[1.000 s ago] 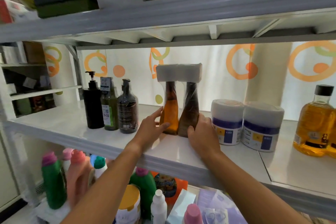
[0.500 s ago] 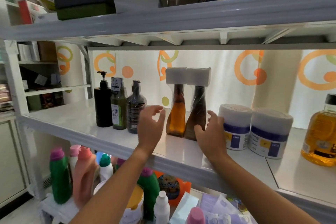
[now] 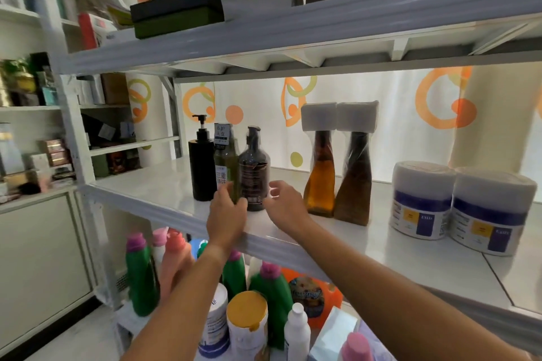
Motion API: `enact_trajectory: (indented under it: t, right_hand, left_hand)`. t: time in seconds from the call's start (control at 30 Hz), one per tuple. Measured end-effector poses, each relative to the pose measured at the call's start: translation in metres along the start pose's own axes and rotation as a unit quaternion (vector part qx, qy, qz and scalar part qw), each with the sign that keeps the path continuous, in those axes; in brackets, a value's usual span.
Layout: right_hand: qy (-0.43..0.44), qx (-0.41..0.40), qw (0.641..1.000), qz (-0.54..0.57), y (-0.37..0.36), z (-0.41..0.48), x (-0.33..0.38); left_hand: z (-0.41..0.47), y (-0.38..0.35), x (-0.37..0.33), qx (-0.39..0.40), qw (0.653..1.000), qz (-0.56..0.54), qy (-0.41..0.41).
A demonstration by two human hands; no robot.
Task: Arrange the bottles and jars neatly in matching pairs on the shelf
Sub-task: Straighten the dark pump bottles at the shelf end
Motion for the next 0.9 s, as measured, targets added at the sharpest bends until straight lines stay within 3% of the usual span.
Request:
enact_trajectory:
  t: [0.17,0.37,0.57,0.77,0.9]
  right_hand:
    - [-0.061,0.028,0.998,0.002,-0.007,0.014,-0.015]
    - [-0.034,0.054,0.998,0.004,-0.012,0.012,-0.02]
    - [-0.033,0.012,0.998,0.058,-0.009,0.013,-0.02]
    - [-0.057,0.019,0.997,0.057,-0.01,0.03,-0.023]
    - [-0.077,-0.008,0.994,0.079,-0.012,0.032,-0.032]
  left_hand:
    - [0.014,0.004,-0.009,0.061,0.997,-0.007,0.036]
    - [0.014,-0.002,-0.009,0.067,0.995,0.075,-0.007]
    - [0.019,-0.009,-0.019,0.09,0.995,0.044,0.003]
    - [0.015,-0.016,-0.01,0.021,0.993,0.114,-0.008]
    - [0.012,-0.015,-0.007,0.039,0.99,0.132,-0.029]
Point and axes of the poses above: each hand's wrist, its own z-axis towards the middle knuckle, its own y-axis out of the back of the hand, x = y × z, the point moved 2 cm from there along z, towards the middle knuckle, and after that the axes turned 3 degrees about z, right-handed, at the moved point
